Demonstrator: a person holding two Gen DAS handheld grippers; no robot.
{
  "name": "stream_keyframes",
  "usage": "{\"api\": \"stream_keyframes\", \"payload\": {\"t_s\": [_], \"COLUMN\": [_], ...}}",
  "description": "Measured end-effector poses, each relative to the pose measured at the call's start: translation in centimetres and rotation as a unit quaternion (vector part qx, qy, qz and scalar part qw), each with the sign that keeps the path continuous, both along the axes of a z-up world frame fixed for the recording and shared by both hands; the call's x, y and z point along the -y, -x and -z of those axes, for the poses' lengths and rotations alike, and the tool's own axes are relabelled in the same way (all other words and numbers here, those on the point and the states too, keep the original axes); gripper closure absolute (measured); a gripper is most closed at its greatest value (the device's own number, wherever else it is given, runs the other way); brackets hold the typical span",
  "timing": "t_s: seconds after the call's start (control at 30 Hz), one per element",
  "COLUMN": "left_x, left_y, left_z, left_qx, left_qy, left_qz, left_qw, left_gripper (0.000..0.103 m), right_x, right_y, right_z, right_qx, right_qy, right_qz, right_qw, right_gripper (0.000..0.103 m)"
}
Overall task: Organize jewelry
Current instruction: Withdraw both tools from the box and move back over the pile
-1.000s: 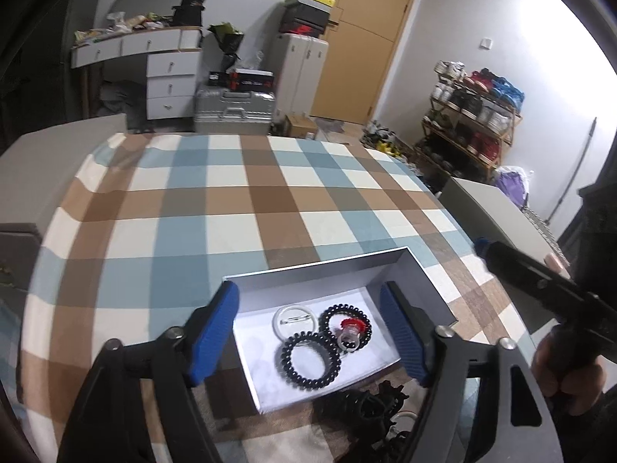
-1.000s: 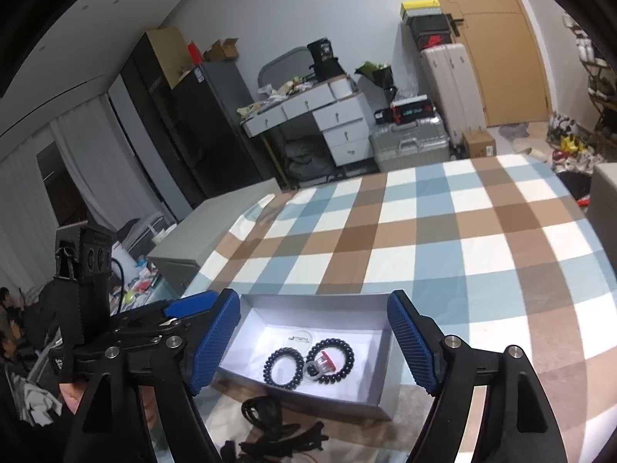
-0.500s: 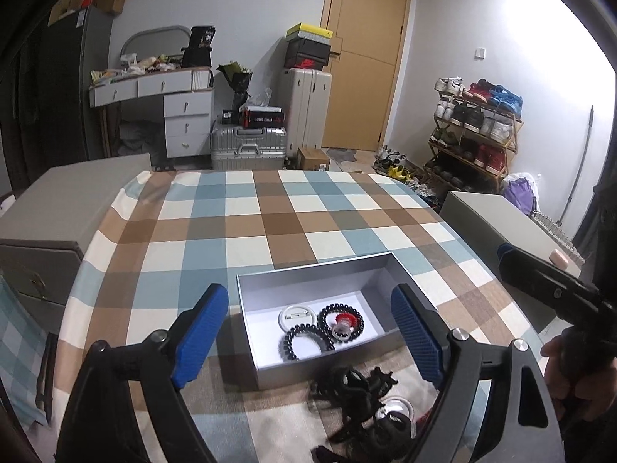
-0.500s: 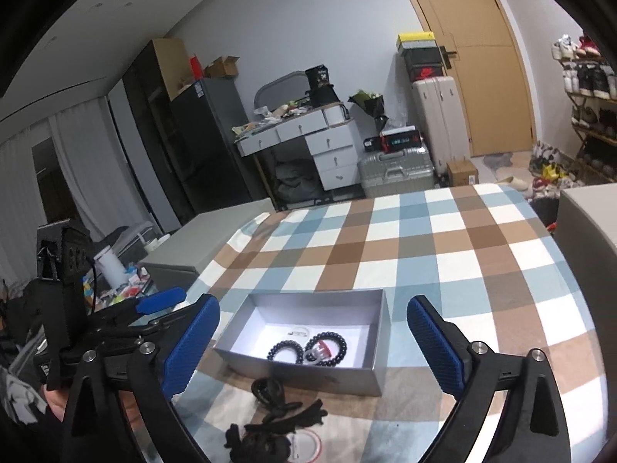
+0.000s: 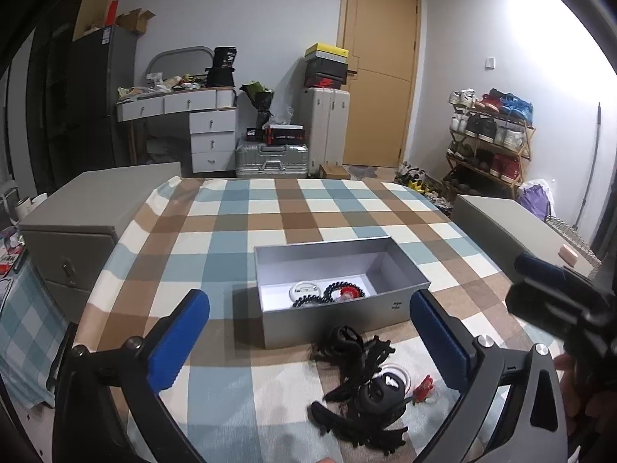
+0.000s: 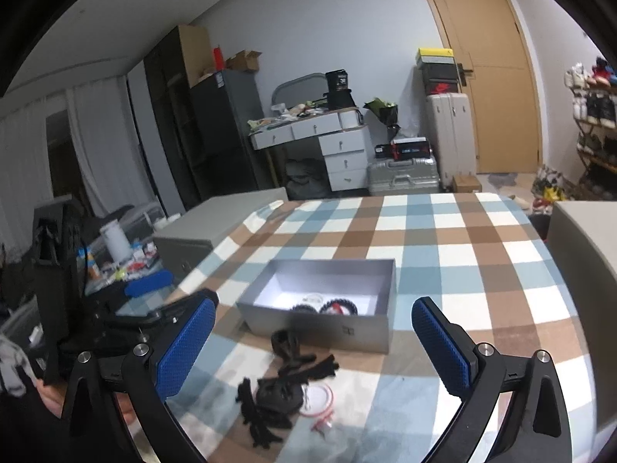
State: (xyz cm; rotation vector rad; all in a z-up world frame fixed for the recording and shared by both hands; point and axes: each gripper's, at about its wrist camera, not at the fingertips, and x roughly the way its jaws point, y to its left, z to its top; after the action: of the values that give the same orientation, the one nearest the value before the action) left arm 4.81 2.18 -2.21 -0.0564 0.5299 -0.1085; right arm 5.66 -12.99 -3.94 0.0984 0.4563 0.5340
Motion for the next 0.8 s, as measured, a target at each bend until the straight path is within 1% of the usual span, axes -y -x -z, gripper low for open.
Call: {"api": "stream_keyframes", "payload": {"t_s": [0.13,0.4,0.5,0.7,0.8], "left_x": [-0.1,-0.4,-0.7,-1.0,-1.0], "left_y": [0.7,1.9,2.2,2.9,3.0], "left_z": [1.0,4.1,5.0,6.4,7.0], "left_qx": [-0.004,-0.046,-0.063,-0.090,-0.099], "left_qy": [-0.002,-0.002,0.004,0.013,0.012], "left_qz": [-0.009,-0.019,-0.020,-0.021,-0.020], "left_qw": [1.0000,0.9988,0.9978,0.9956,0.9948], "left_gripper": [0.001,0.001,0.001,0.001,0.001], "right_x": [0.4,1.1,1.1,0.5,0.1], "right_y": [0.5,0.7,0.8,0.8,0.8], "right_z": [1.4,5.3,6.6,8.4,9.0], "right_qx": [-0.020,-0.081,-0.094,-0.112,-0.115], "right_qy": [0.004,0.017,0.025,0.039,0.043], "right_qz": [0.007,0.006,0.008,0.003,0.001], "right_qw": [1.000,0.997,0.995,0.993,0.992], "right_gripper": [0.000,0.000,0.000,0.004,0.008]}}
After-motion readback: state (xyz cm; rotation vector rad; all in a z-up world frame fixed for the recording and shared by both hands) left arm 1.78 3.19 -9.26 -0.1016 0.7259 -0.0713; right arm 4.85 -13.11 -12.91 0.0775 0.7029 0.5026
